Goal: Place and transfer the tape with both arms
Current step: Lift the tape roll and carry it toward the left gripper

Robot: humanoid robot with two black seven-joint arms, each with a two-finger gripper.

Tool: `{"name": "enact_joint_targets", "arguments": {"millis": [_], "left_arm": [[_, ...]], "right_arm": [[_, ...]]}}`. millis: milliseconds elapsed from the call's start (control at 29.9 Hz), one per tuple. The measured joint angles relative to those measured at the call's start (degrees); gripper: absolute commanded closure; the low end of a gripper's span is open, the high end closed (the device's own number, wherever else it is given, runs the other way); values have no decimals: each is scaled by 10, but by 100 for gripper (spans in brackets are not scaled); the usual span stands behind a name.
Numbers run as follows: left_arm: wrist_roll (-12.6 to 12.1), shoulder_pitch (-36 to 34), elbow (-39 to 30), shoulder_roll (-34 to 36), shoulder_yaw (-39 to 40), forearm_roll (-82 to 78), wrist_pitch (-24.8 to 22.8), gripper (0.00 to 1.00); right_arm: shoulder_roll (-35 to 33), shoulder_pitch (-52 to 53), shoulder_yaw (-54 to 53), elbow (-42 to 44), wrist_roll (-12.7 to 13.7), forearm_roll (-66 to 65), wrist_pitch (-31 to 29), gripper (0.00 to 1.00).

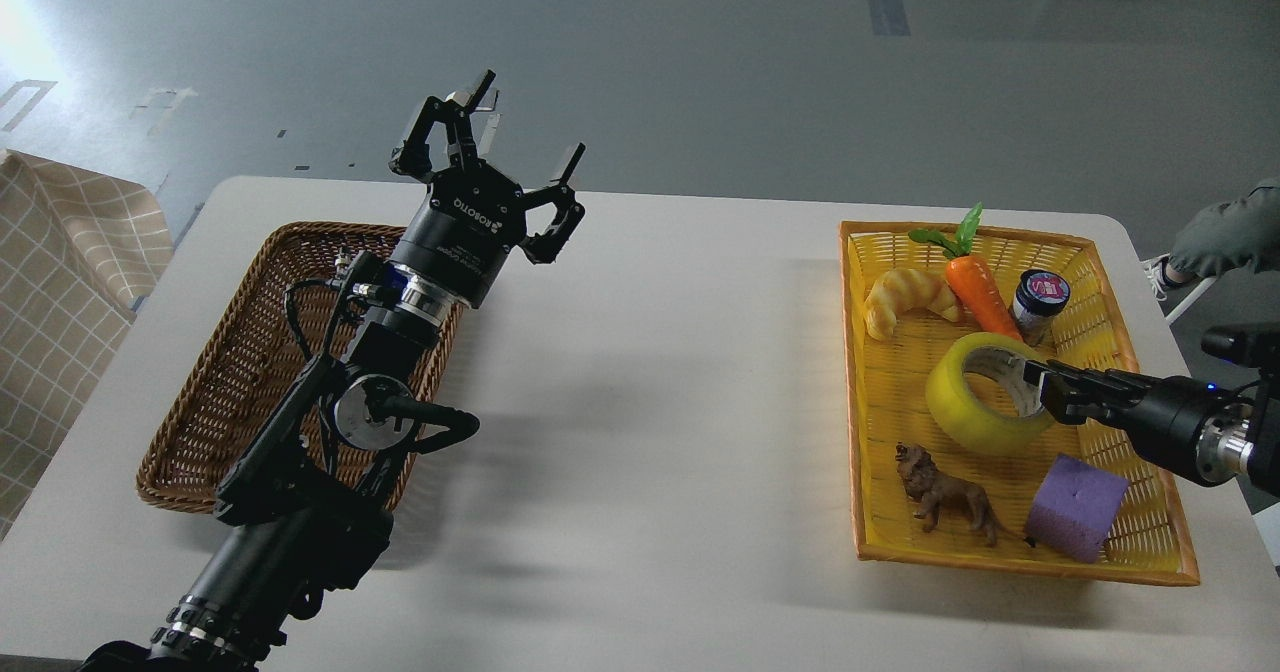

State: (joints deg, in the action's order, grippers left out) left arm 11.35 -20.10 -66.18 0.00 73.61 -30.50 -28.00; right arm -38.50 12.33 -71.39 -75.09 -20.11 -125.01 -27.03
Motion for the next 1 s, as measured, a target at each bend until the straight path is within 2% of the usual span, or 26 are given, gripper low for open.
{"name": "enact_joint_targets", "arguments": {"millis": [234,434,668,1003], "left_arm": [[0,0,0,0,-1,0,0,2],[0,-4,0,0,0,0,7,2],[-1,-3,0,0,-1,-2,65,2],[-7,8,1,8,-3,-7,105,2]], "right_arm": [[-21,84,-7,-42,1,0,-10,82],[-9,151,14,-44,1,0,-10,82],[38,225,95,-37,5,0,-10,79],[138,287,207,12,15,0,-10,79]]}}
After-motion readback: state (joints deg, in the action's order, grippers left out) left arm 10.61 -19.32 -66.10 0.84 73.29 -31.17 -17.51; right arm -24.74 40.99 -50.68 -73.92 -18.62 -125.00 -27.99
